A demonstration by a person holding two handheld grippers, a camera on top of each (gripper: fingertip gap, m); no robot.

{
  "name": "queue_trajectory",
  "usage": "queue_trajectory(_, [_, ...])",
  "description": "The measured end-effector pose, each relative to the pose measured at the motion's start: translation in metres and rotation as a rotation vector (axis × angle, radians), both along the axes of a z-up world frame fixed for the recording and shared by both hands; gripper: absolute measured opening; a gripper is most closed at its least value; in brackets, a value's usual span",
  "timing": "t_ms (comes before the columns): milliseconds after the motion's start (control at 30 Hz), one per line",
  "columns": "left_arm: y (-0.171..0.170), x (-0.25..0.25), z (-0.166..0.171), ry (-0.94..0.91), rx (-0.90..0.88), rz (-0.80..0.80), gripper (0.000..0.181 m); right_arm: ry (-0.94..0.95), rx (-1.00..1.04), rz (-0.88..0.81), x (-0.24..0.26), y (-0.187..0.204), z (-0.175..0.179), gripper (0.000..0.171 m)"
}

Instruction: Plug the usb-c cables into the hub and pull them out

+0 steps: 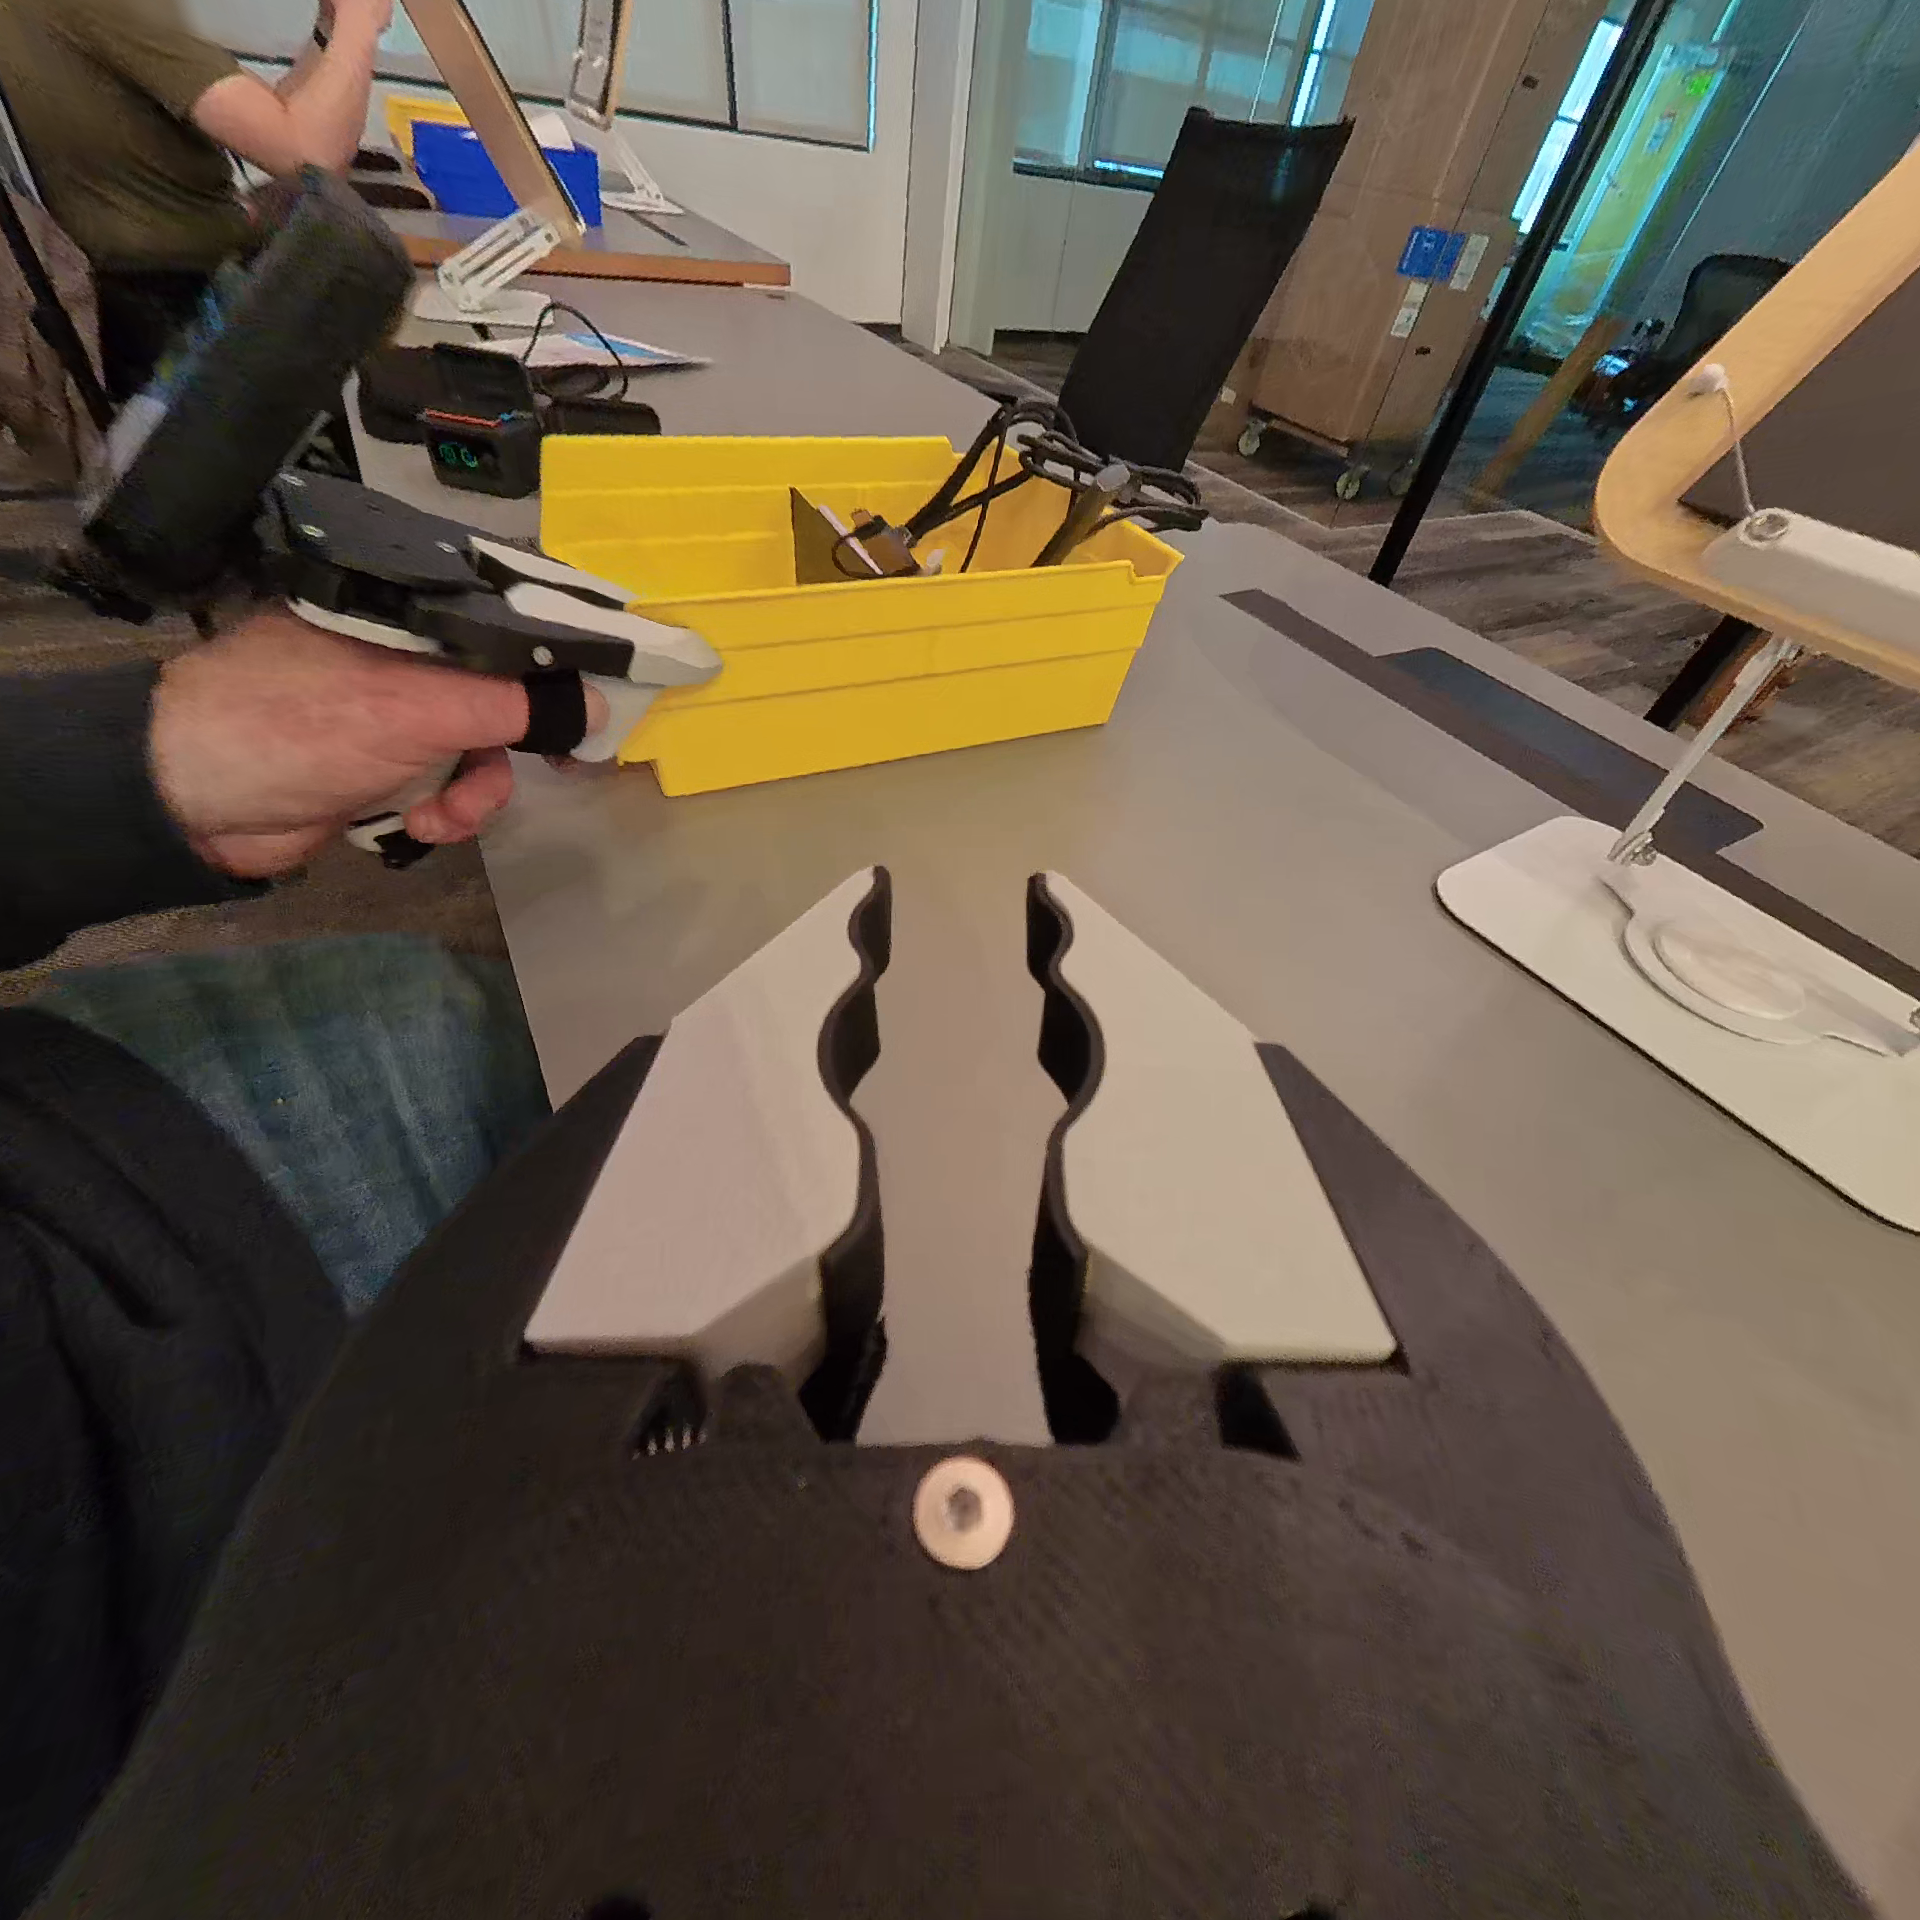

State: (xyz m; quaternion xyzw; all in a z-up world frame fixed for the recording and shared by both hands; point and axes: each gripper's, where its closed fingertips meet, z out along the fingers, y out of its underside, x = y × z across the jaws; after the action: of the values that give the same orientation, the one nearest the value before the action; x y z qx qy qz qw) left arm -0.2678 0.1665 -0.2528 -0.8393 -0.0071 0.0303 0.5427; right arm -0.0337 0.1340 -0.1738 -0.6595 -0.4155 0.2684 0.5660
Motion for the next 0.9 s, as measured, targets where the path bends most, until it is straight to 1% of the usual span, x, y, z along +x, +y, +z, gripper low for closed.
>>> queue_trajectory(33, [-0.003,-0.001,0.001,-0.025,0.012,0.021,0.005,-0.009,-0.004,-0.005,0.0,0.001,-0.002,0.025])
queue_trajectory(100, [-0.012,0.002,0.017,-0.06,0.085,0.014,0.029,-0.021,-0.005,-0.011,0.001,0.003,-0.006,0.029])
queue_trajectory(167, [-0.023,0.004,0.046,-0.001,0.184,-0.004,0.045,-0.031,-0.004,-0.023,0.004,0.007,-0.009,0.032])
queue_trajectory(200, [-0.027,0.006,0.062,0.038,0.226,-0.021,0.049,-0.033,-0.008,-0.028,0.005,0.009,-0.01,0.035])
queue_trajectory(267, [-0.029,0.008,0.097,0.118,0.311,-0.071,0.049,-0.031,-0.028,-0.039,0.008,0.013,-0.015,0.042])
queue_trajectory(367, [-0.008,0.0,0.135,0.213,0.325,-0.141,0.052,-0.034,-0.074,-0.041,0.01,0.016,-0.025,0.043])
queue_trajectory(433, [0.018,-0.009,0.154,0.313,0.305,-0.192,0.053,-0.046,-0.082,-0.045,0.012,0.018,-0.03,0.043])
queue_trajectory(467, [0.034,-0.011,0.158,0.363,0.272,-0.243,0.053,-0.054,-0.081,-0.048,0.013,0.019,-0.031,0.043])
queue_trajectory(533, [0.07,-0.016,0.154,0.461,0.179,-0.335,0.054,-0.063,-0.079,-0.053,0.014,0.02,-0.033,0.043])
queue_trajectory(600, [0.108,-0.03,0.14,0.595,0.09,-0.381,0.06,-0.073,-0.08,-0.058,0.015,0.022,-0.036,0.043])
queue_trajectory(633, [0.125,-0.036,0.131,0.671,0.063,-0.4,0.058,-0.079,-0.081,-0.059,0.015,0.023,-0.038,0.042])
queue_trajectory(700, [0.157,-0.054,0.103,0.816,-0.059,-0.418,0.065,-0.094,-0.086,-0.061,0.016,0.023,-0.042,0.042])
queue_trajectory(733, [0.17,-0.061,0.087,0.863,-0.121,-0.433,0.066,-0.102,-0.088,-0.062,0.017,0.024,-0.045,0.042])
queue_trajectory(800, [0.191,-0.072,0.065,0.932,-0.182,-0.445,0.065,-0.115,-0.092,-0.066,0.018,0.025,-0.049,0.042])
queue_trajectory(900, [0.213,-0.085,0.047,1.085,-0.226,-0.436,0.056,-0.117,-0.11,-0.072,0.021,0.028,-0.055,0.042])
